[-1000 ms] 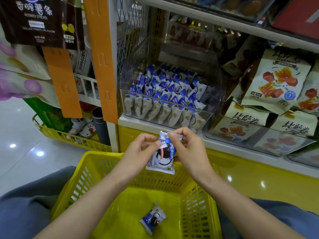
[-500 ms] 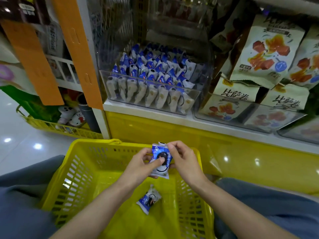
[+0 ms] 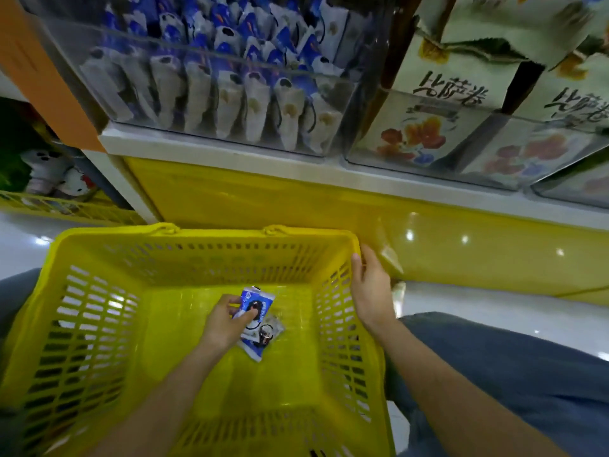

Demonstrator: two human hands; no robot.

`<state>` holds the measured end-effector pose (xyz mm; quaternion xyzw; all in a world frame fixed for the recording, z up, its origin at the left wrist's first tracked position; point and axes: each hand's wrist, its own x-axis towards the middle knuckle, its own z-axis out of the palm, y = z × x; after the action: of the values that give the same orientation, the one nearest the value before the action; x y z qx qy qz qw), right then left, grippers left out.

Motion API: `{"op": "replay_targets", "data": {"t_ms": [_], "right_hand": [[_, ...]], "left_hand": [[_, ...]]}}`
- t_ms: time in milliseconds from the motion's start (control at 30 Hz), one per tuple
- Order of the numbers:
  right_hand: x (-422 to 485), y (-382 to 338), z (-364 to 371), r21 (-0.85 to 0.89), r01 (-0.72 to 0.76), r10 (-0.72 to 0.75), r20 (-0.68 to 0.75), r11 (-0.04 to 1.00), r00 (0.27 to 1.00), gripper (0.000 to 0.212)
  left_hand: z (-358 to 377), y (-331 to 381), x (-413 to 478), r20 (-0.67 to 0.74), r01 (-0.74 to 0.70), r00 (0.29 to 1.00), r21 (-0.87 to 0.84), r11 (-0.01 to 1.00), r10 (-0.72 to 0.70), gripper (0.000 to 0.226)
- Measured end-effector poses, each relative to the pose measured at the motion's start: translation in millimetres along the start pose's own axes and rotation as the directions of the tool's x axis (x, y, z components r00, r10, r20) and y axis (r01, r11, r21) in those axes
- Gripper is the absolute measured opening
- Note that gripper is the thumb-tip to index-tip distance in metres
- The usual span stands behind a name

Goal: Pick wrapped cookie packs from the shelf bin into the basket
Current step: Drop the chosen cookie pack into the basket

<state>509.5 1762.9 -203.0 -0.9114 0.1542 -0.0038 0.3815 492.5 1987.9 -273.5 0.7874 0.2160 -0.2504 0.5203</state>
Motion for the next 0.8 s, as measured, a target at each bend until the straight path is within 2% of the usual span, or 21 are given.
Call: {"op": "replay_targets", "data": {"t_ms": [100, 267, 500, 667, 800], "right_hand": [[1.2, 5.0, 3.7, 0.044, 0.025, -0.022, -0.078, 0.999, 0.997, 0.029], [3.9, 9.6, 6.2, 0.036, -0.006, 0.010, -0.100, 0.999, 0.995, 0.033], [4.1, 10.6, 9.1, 0.022, -0.026, 0.028, -0.087, 0.999, 0.996, 0.035], [4.1, 8.1, 5.7, 0.050, -0.004, 0.008, -0.096, 0.999, 0.995, 0.029], [1.0, 5.1, 4.0, -0.014, -0.003, 0.002, -0.074, 1.000, 0.997, 0.035]], "left_hand": [[3.9, -22.4, 14.4, 0.009, 0.056, 0.998, 0.061, 0.997, -0.057, 0.035], [5.2, -49.7, 35.8, -0.028, 0.049, 0.999, 0.178, 0.983, -0.045, 0.034], [0.8, -81.3, 45.4, -0.001, 0.037, 0.999, 0.348, 0.937, -0.039, 0.031], [-11.7, -69.5, 42.0, 0.075, -0.078, 0.996, 0.659, 0.748, 0.039, 0.042], [-23.6, -27.1, 28.7, 0.134, -0.242, 0.965, 0.780, 0.577, 0.225, 0.041]]}}
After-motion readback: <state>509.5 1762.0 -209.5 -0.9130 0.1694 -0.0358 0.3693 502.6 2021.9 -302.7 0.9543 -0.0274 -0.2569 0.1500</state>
